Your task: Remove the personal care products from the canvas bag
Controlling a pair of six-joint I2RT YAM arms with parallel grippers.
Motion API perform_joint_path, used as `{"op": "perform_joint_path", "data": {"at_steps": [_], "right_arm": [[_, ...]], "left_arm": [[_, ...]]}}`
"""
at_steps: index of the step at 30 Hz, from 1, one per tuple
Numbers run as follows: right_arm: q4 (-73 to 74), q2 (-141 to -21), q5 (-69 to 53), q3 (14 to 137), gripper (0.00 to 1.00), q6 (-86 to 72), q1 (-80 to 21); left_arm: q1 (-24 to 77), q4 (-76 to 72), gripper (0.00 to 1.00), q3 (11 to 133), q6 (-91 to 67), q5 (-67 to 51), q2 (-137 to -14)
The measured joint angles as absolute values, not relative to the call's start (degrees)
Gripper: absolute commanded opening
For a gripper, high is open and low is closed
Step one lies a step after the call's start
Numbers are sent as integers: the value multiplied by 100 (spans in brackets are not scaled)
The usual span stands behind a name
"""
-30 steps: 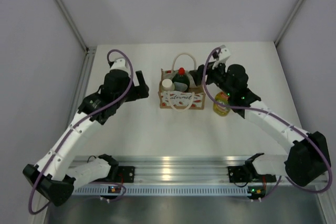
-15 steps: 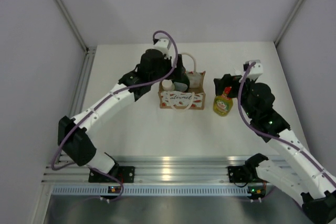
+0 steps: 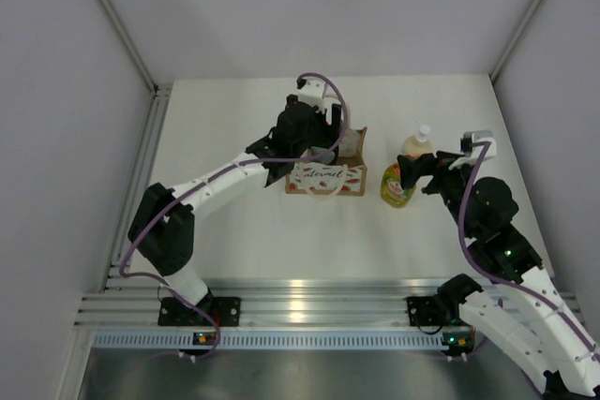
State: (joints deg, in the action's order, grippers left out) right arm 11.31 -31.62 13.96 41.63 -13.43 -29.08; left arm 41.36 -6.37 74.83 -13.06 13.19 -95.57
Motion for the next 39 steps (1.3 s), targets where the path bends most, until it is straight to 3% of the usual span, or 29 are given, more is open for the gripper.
{"op": "perform_joint_path", "data": {"at_steps": [30, 38, 39], "right_arm": [[1468, -2565, 1328, 4167, 100, -1120, -2908], [1470, -2449, 1341, 4167, 99, -1026, -2908], [1470, -2440, 1343, 4167, 99, -1020, -2908]], "left_arm": [[4180, -2139, 68, 6632, -991, 1898, -9939], [4265, -2198, 48, 6632, -928, 2014, -10077], [4272, -2224, 35, 6632, -913, 2040, -10077]]}}
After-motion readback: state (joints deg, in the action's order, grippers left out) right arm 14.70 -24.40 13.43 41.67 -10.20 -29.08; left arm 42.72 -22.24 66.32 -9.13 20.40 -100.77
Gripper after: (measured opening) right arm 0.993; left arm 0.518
